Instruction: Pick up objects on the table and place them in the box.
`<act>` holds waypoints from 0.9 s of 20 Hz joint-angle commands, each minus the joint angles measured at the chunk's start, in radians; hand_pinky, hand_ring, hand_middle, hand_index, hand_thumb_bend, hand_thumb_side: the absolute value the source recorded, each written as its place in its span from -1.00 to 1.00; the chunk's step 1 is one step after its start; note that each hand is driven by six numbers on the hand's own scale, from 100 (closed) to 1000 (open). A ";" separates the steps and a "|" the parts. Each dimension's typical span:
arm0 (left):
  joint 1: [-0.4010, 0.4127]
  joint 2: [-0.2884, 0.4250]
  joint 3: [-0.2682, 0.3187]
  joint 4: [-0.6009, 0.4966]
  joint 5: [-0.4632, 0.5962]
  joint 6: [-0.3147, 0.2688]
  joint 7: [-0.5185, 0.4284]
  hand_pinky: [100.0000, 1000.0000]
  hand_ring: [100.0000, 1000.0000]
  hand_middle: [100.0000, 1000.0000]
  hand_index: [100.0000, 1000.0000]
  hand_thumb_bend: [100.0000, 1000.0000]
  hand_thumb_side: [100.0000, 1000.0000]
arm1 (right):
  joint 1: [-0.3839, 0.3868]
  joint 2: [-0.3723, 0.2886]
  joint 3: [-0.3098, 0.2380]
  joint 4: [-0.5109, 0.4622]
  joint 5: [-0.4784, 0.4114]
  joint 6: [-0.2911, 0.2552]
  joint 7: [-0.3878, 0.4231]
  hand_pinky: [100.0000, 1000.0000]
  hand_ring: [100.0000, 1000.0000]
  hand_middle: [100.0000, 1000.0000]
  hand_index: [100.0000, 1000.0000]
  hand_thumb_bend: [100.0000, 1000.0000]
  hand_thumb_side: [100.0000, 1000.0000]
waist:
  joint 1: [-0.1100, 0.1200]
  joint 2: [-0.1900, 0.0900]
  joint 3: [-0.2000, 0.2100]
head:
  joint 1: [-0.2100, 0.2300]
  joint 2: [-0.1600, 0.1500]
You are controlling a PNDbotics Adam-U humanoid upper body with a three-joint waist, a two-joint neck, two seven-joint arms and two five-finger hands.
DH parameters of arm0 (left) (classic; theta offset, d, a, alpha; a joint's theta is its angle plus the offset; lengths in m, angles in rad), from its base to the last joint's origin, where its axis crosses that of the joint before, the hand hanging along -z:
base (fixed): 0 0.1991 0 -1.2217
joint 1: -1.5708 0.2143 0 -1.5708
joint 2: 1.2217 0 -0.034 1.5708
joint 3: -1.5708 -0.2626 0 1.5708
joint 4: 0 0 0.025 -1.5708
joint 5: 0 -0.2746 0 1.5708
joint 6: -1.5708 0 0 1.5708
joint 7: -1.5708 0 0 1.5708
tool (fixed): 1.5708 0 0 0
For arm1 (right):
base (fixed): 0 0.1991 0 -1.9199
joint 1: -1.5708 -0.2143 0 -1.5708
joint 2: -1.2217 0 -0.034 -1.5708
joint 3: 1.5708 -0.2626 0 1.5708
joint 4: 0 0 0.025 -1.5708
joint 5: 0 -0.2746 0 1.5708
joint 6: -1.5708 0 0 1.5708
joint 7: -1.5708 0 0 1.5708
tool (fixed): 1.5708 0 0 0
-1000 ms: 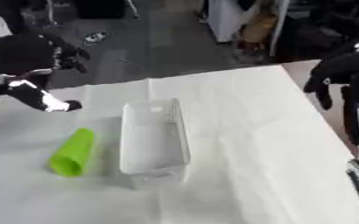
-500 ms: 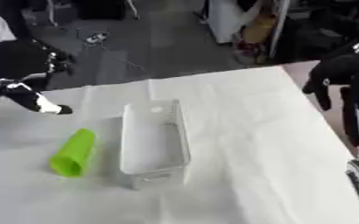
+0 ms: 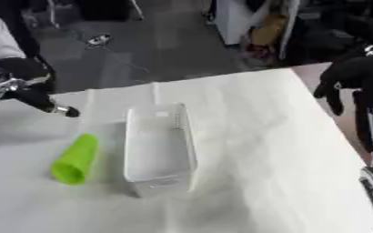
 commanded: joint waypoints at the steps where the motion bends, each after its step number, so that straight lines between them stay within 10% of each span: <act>1: -0.031 0.005 0.032 0.031 0.002 0.038 -0.048 -0.67 -0.24 -0.04 0.13 0.60 1.00 | -0.010 -0.017 -0.003 -0.010 0.003 0.004 0.004 -1.00 -0.33 -0.13 0.15 -1.00 0.40 | 0.000 -0.020 -0.002 | 0.007 0.000; 18: -0.086 -0.089 0.090 0.238 -0.144 0.025 -0.397 -0.64 -0.28 -0.10 0.06 0.59 1.00 | -0.014 -0.010 0.007 -0.010 -0.002 0.016 0.023 -1.00 -0.33 -0.12 0.16 -1.00 0.41 | 0.004 -0.023 -0.015 | 0.028 -0.012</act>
